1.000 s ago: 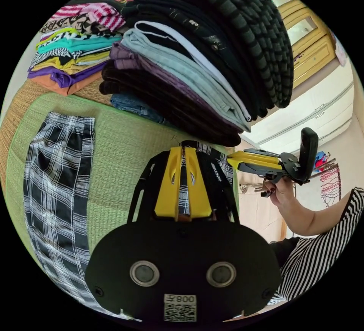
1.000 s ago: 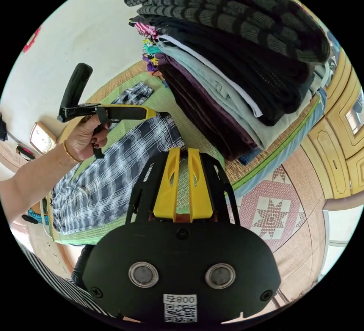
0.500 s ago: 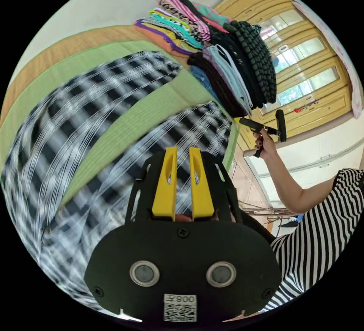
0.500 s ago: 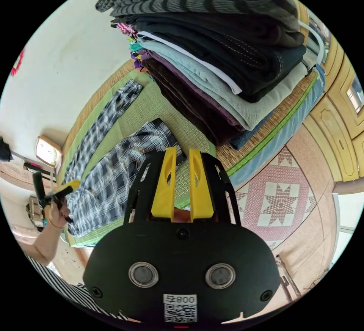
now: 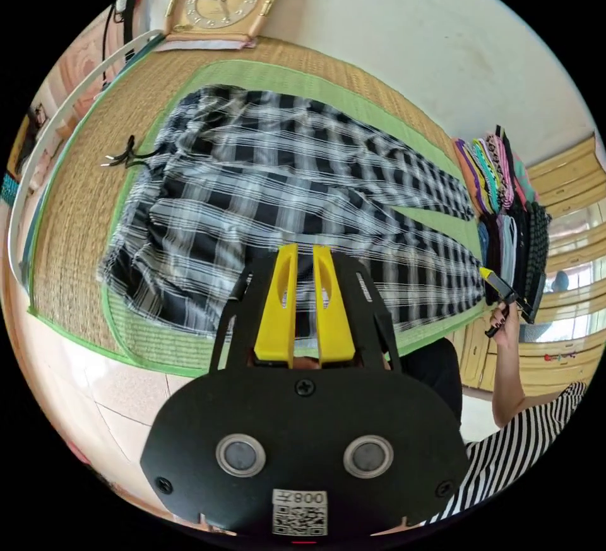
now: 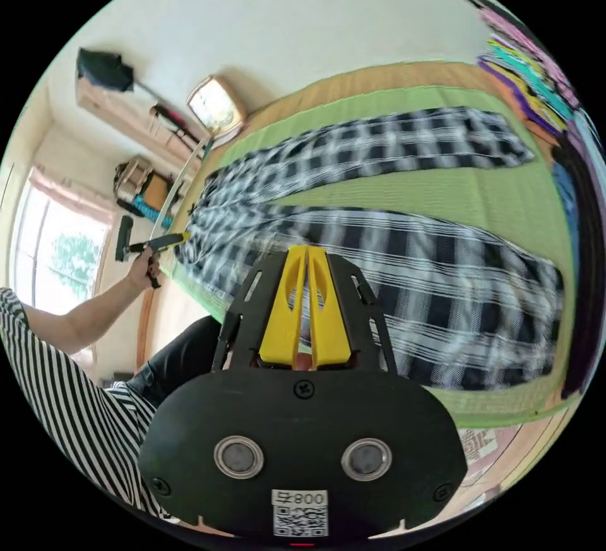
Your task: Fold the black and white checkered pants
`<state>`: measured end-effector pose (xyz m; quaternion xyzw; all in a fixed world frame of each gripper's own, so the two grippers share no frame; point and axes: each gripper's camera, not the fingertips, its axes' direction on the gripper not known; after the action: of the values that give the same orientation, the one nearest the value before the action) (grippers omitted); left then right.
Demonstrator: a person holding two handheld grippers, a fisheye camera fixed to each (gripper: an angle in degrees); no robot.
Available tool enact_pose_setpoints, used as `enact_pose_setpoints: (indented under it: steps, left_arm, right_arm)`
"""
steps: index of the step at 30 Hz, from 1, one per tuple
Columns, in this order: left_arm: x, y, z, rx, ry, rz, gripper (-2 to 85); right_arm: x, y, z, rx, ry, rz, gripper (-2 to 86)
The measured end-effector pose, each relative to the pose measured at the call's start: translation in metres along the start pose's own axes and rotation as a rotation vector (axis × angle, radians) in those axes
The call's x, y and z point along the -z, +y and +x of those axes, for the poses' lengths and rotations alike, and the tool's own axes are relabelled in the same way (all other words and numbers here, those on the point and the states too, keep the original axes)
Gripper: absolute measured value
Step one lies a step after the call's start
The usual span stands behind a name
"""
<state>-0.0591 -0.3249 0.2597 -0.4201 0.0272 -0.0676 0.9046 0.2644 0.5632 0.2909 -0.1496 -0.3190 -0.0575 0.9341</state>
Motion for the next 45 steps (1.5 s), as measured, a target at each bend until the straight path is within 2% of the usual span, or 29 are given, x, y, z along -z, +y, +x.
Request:
enact_pose_setpoints:
  steps: [3, 6, 10, 15, 18, 21, 25, 31, 39, 45]
  left_arm:
    - [0.0, 0.011, -0.048, 0.076, -0.068, -0.036, 2.8]
    - [-0.002, 0.025, -0.091, 0.122, -0.044, -0.06, 1.7]
    - [0.0, 0.051, -0.136, 0.132, 0.094, -0.04, 0.6]
    - [0.011, 0.076, -0.174, 0.106, 0.162, -0.026, 0.6]
    - [0.028, 0.073, -0.196, 0.084, 0.205, 0.055, 1.2]
    - [0.049, 0.05, -0.215, 0.004, 0.259, 0.171, 3.1]
    - [0.064, -0.008, -0.238, -0.112, 0.19, 0.228, 6.4]
    - [0.06, -0.091, -0.27, -0.168, -0.006, 0.098, 7.7]
    - [0.05, -0.143, -0.288, -0.264, -0.018, -0.052, 8.8]
    - [0.039, -0.161, -0.29, -0.317, -0.098, -0.145, 8.8]
  right_arm:
    - [-0.071, -0.031, -0.078, 0.2, -0.078, -0.177, 0.2]
    - [-0.128, -0.043, -0.144, 0.364, -0.006, -0.299, -0.1]
    - [-0.187, -0.042, -0.189, 0.485, 0.073, -0.477, -0.3]
    - [-0.187, -0.038, -0.206, 0.49, 0.059, -0.481, -0.1]
    - [-0.182, -0.057, -0.212, 0.459, 0.057, -0.463, 0.2]
    - [-0.17, -0.093, -0.216, 0.435, 0.065, -0.356, 1.1]
    - [-0.174, -0.169, -0.212, 0.436, 0.13, -0.261, 4.6]
    - [-0.193, -0.269, -0.218, 0.464, 0.206, -0.23, 6.3]
    - [-0.23, -0.352, -0.241, 0.57, 0.307, -0.291, 8.1]
    - [-0.273, -0.388, -0.253, 0.616, 0.353, -0.401, 8.7]
